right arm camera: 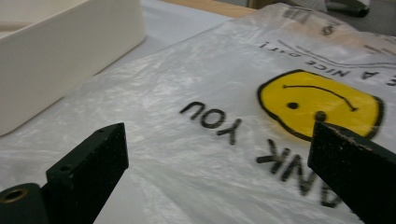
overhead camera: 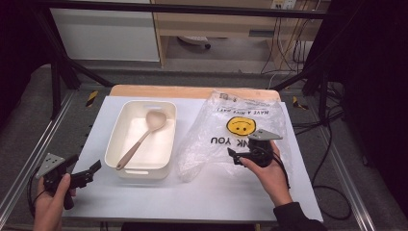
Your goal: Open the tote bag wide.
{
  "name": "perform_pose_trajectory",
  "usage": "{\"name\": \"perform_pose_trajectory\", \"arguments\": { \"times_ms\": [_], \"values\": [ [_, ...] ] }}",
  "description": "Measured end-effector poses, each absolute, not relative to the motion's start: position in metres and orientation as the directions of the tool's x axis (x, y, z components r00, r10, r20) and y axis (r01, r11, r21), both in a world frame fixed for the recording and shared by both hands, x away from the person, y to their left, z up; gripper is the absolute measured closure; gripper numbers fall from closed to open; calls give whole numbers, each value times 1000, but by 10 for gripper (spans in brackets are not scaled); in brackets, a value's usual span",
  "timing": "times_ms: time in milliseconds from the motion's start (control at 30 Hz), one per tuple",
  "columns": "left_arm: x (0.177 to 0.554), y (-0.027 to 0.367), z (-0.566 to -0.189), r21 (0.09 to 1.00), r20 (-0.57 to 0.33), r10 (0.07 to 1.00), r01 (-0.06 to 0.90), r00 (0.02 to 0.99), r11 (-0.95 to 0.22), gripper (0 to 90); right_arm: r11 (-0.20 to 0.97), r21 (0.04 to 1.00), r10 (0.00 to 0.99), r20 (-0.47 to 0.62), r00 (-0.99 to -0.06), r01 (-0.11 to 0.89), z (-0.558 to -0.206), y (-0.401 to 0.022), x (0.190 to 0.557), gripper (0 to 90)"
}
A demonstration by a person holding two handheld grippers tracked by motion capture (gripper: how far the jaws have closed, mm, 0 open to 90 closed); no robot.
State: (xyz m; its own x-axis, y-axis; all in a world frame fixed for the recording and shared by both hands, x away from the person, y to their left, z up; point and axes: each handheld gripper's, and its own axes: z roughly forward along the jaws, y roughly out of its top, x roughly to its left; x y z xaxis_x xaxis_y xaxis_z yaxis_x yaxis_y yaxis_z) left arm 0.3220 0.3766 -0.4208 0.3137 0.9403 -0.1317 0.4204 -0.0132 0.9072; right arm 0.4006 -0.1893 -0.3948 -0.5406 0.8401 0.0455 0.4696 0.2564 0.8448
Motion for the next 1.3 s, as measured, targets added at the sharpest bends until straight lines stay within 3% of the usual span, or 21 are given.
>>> {"name": "perform_pose_trajectory", "arguments": {
  "times_ms": [500,1000,1133,1300],
  "values": [
    [323,378,-422,901,-138,943,434,303,-8,59,410,813,680,29,-732,413,-410,-100,380,62],
    [323,377,-422,899,-133,940,438,313,-19,59,533,746,574,28,-818,400,-444,-37,371,67],
    [324,376,-422,900,-129,938,435,321,-25,59,574,723,573,-18,-819,385,-453,-28,370,179],
    [324,377,-422,899,-134,940,439,313,-18,59,553,729,593,-4,-805,403,-456,-32,377,485]
  ]
}}
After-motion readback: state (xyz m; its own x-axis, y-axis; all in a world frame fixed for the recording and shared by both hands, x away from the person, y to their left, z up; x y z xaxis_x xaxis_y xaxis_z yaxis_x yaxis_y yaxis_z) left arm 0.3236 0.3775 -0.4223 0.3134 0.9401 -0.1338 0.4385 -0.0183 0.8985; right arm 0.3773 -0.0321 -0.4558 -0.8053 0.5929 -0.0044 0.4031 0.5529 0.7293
